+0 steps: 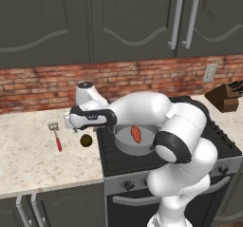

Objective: Put the avocado and sweet potato in the pot. Retrieve the spatula and lightly stir the vegetables in the pot.

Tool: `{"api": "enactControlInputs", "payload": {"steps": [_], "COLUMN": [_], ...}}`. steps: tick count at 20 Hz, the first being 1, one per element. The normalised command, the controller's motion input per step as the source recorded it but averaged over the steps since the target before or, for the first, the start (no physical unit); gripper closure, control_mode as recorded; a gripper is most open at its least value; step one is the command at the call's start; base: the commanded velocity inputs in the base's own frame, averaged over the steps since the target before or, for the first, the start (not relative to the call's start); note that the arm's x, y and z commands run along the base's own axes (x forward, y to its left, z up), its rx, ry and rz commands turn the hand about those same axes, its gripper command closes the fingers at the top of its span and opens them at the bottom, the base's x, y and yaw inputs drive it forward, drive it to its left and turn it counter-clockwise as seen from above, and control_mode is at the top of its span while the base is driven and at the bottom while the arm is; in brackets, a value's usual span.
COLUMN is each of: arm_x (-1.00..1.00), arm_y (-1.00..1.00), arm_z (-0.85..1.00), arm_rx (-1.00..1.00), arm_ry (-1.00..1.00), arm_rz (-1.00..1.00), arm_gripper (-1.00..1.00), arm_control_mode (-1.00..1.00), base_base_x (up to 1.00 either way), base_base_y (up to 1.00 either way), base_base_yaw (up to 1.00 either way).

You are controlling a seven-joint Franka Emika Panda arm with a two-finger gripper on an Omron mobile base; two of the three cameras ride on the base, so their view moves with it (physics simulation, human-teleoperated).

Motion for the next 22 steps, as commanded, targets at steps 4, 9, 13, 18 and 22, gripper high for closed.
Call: {"api": "enactControlInputs", "payload": {"steps": [4,9,13,18,22], "arm_x": [0.0,0.0,0.0,0.0,0.01], "arm_y": [-0.02,-0.21,-0.18,-0.02,0.0], "arm_z": [-0.26,-0.35,-0.3,-0.01,-0.01], "arm_rx": [0.0,0.0,0.0,0.0,0.0], "arm_ry": [0.07,0.03,0.04,0.09,0.07], "arm_rz": [0.0,0.0,0.0,0.0,0.0], "arm_gripper": [-1.0,-1.0,-1.0,-1.0,-1.0], "arm_control_mode": [-1.0,-1.0,-1.0,-1.0,-1.0], "base_base_x": [0.0,0.0,0.0,0.0,0.0], "base_base_y": [0.0,0.0,0.0,0.0,0.0], "base_base_yaw": [0.0,0.0,0.0,0.0,0.0]}}
